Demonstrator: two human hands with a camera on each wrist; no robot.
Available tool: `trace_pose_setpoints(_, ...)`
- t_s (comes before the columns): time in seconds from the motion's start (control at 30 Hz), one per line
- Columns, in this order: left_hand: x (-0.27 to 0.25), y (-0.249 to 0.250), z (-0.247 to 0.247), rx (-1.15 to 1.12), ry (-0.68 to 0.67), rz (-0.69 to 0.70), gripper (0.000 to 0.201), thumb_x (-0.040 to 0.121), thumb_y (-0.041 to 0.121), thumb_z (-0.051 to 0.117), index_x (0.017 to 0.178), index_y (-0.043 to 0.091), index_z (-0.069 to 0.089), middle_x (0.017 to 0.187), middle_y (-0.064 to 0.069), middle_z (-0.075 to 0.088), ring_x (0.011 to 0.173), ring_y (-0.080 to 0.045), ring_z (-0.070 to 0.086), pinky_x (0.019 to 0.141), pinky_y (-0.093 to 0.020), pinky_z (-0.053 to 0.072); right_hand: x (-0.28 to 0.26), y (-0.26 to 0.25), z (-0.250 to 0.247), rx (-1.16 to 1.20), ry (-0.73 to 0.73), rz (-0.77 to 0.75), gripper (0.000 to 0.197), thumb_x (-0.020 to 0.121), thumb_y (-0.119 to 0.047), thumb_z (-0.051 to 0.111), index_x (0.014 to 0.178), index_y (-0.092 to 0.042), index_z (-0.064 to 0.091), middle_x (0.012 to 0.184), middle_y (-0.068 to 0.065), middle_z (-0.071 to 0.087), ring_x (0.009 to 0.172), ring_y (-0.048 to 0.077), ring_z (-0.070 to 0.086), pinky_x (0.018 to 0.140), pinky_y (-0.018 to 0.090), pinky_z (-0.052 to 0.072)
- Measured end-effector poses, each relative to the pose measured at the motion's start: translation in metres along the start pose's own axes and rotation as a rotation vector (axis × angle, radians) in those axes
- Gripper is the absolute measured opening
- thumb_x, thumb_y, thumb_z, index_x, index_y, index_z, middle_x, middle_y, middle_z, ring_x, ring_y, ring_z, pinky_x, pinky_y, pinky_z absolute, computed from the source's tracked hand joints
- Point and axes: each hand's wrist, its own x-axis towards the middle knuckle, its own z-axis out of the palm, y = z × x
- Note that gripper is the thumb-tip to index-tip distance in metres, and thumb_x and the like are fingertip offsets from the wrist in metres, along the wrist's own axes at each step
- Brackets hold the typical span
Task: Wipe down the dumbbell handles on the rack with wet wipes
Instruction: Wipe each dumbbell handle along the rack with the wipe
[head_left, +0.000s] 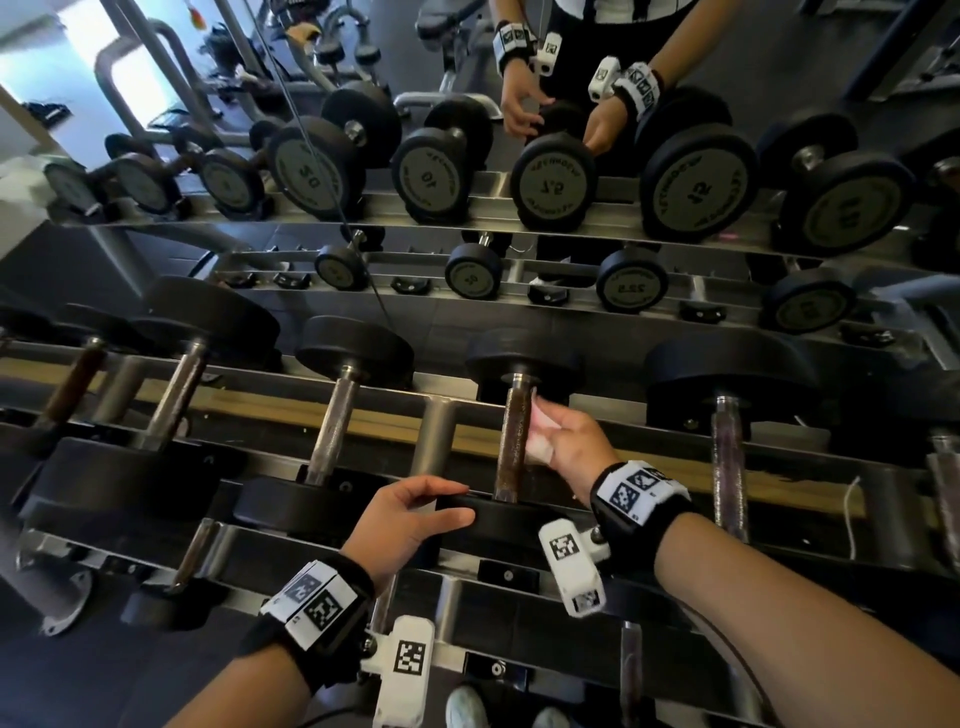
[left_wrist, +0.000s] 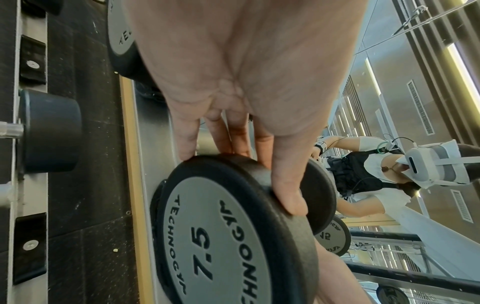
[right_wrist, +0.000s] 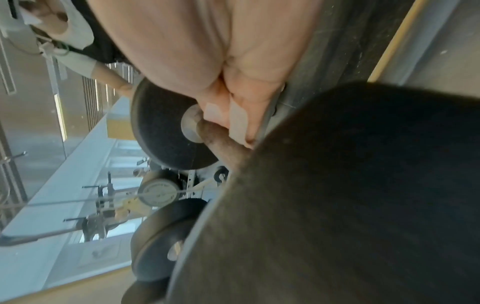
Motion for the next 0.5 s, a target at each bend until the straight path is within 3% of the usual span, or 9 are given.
trace_pose_setpoints(0.03,0.0,0.0,0.0,0.005,0.003,0.001,0.043,0.06,0.023,0.084,0.101,0.016,0.076,0.105,-0.008,0.075,0.103,-0.022,0.071,0.095,-0.037,0.054,0.003,-0.002,0.001,0.008,0.009,-0.009,0.028,0.103,-0.011,0.046,0.126,-0.008,0.062,0.119,0.007,0.065,0.084,0.006,0.071,0.069,0.016,0.056)
trace_pose_setpoints(0.13,0.001,-0.002,-0.002,0.013,-0.001,0.0,0.039,0.062,0.023,0.084,0.099,0.019,0.077,0.104,-0.006,0.075,0.101,-0.02,0.071,0.087,-0.029,0.056,0.003,0.003,0.0,-0.228,-0.025,-0.013,0.025,0.104,-0.024,0.045,0.12,-0.024,0.065,0.122,0.009,0.067,0.108,0.017,0.066,0.1,0.031,0.05)
trace_pose_setpoints(0.2,0.001,-0.003,-0.003,0.014,0.003,0.004,0.033,0.063,0.022,0.084,0.096,0.022,0.078,0.103,-0.004,0.076,0.1,-0.018,0.072,0.082,-0.024,0.056,-0.005,0.013,-0.004,-0.315,-0.097,0.001,0.022,0.104,-0.02,0.046,0.112,-0.024,0.067,0.115,0.008,0.07,0.105,0.013,0.067,0.099,0.027,0.051)
trace_pose_setpoints(0.3,0.001,-0.002,-0.002,0.03,0.005,0.003,0.031,0.063,0.023,0.084,0.094,0.025,0.078,0.103,-0.003,0.076,0.099,-0.016,0.072,0.083,-0.025,0.054,-0.008,0.021,-0.013,-0.462,-0.159,0.004,0.022,0.101,-0.016,0.053,0.113,-0.024,0.069,0.111,-0.002,0.071,0.104,0.01,0.066,0.091,0.021,0.05)
trace_pose_setpoints(0.37,0.001,-0.002,-0.001,0.039,0.006,0.003,0.033,0.062,0.025,0.084,0.094,0.026,0.078,0.103,-0.001,0.076,0.099,-0.015,0.072,0.085,-0.025,0.053,-0.005,0.019,-0.017,-0.349,-0.147,0.023,0.02,0.095,-0.013,0.061,0.106,-0.026,0.072,0.106,-0.004,0.074,0.101,0.012,0.068,0.083,0.019,0.052)
trace_pose_setpoints(0.5,0.0,-0.002,-0.001,0.023,0.009,0.001,0.036,0.063,0.023,0.084,0.098,0.02,0.077,0.103,-0.003,0.076,0.101,-0.017,0.071,0.091,-0.032,0.054,0.007,0.01,-0.01,-0.055,-0.044,-0.01,0.023,0.092,-0.01,0.065,0.093,-0.029,0.079,0.107,0.003,0.074,0.102,0.017,0.071,0.086,0.03,0.057)
